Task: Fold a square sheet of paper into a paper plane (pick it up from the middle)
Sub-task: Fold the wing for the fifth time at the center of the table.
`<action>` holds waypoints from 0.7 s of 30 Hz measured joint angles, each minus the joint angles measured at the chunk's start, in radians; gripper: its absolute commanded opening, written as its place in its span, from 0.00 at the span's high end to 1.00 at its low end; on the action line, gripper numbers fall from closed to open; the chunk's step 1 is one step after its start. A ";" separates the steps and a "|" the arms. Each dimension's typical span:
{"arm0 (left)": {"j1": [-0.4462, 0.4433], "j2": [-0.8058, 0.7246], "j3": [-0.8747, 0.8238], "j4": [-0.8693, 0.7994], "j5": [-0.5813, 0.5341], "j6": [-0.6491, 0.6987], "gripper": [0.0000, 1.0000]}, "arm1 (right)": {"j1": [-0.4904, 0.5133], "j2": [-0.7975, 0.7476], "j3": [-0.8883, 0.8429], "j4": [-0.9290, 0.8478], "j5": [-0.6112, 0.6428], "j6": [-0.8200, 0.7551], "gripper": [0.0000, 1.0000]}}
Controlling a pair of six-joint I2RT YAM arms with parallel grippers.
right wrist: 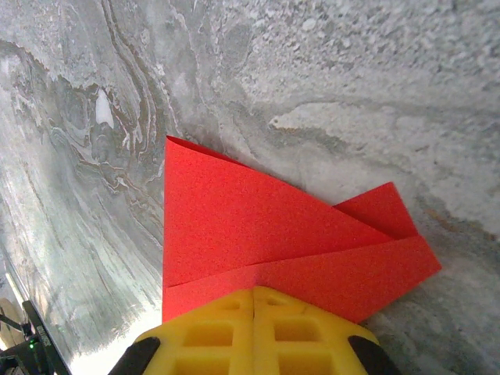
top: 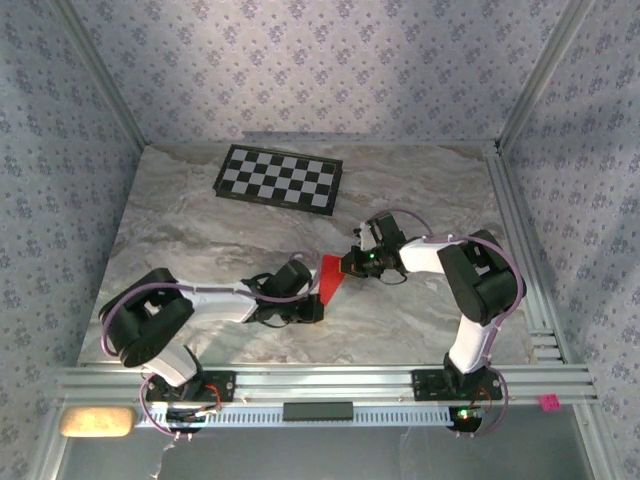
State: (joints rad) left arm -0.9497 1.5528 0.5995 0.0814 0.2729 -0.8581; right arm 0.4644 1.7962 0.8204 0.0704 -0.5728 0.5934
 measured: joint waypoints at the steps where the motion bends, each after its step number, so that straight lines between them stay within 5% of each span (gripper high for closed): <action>1: -0.001 -0.005 -0.006 0.002 -0.002 -0.001 0.92 | 0.000 0.000 0.000 0.000 0.000 0.000 1.00; 14: -0.014 -0.129 -0.121 0.002 -0.011 -0.052 0.94 | 0.000 0.002 0.000 -0.003 -0.010 0.000 1.00; 21: -0.009 -0.295 -0.148 -0.131 -0.004 -0.047 0.92 | 0.000 0.002 0.000 -0.002 -0.010 0.000 1.00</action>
State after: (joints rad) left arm -0.9588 1.2575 0.4519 -0.0494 0.2687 -0.9054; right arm 0.4644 1.7981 0.8204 0.0681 -0.5831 0.5934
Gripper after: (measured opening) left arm 0.081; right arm 0.051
